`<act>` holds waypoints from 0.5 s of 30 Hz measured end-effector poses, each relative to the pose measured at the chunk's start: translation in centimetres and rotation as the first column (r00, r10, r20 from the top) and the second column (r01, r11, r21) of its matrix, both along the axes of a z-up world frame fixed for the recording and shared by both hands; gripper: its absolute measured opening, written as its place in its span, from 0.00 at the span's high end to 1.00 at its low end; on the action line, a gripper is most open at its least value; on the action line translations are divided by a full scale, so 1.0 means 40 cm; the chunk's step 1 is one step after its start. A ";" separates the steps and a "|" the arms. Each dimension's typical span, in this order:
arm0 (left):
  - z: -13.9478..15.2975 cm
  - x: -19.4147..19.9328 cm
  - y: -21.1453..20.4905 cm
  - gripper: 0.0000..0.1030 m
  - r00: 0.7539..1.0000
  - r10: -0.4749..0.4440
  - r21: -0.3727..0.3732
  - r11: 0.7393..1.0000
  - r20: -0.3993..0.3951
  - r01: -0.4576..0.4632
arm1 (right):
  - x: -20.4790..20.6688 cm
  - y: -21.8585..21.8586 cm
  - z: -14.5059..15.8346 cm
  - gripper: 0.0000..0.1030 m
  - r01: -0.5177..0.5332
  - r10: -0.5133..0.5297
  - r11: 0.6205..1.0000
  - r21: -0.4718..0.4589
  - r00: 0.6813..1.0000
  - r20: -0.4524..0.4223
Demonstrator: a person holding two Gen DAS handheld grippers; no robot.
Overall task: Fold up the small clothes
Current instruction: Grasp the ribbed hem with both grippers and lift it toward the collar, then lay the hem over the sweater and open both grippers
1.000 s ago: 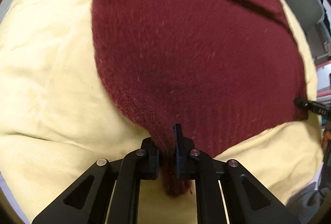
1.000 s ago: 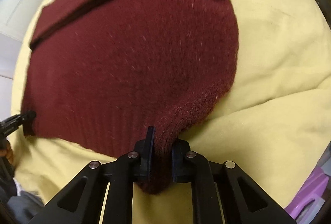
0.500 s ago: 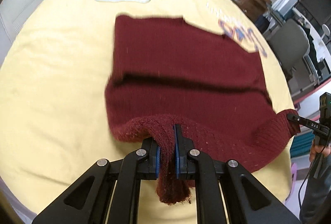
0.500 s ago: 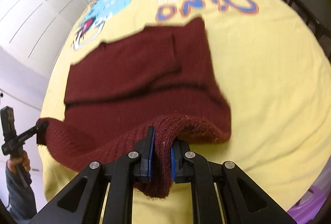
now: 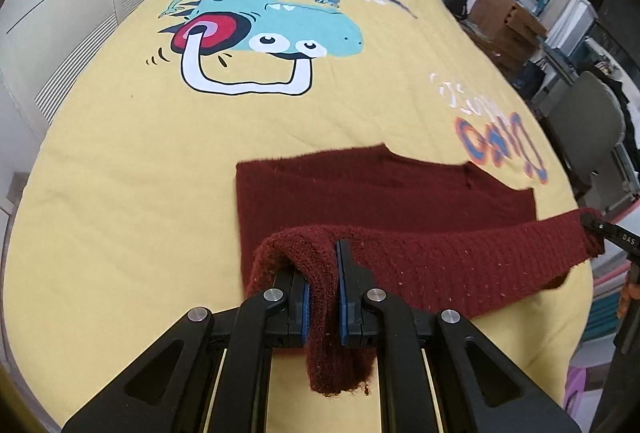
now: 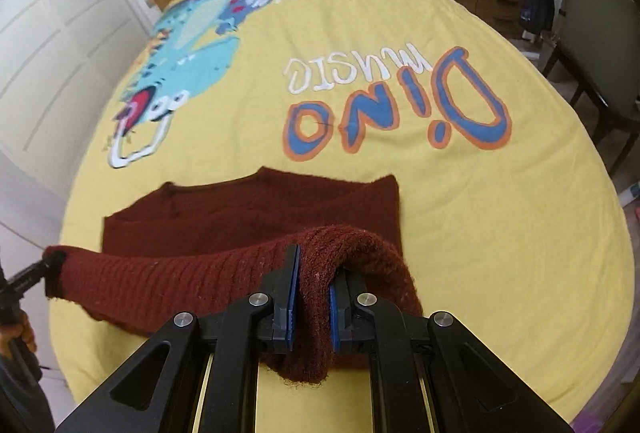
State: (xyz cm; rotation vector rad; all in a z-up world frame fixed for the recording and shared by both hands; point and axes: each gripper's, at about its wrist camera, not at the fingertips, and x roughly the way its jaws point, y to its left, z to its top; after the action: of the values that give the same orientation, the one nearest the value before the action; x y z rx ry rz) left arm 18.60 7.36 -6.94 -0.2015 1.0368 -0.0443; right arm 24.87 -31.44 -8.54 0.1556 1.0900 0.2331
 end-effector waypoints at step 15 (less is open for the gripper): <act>-0.188 0.169 0.010 0.89 0.985 0.082 0.133 0.989 -0.153 -0.062 | 0.132 0.042 -0.187 0.64 0.043 -0.049 0.998 -0.046 0.989 -0.138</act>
State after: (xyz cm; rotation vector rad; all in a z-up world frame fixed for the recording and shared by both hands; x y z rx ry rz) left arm 25.36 7.74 -14.44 -0.1272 1.1858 0.1051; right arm 30.16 -29.74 -16.00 0.1601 1.2283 0.1587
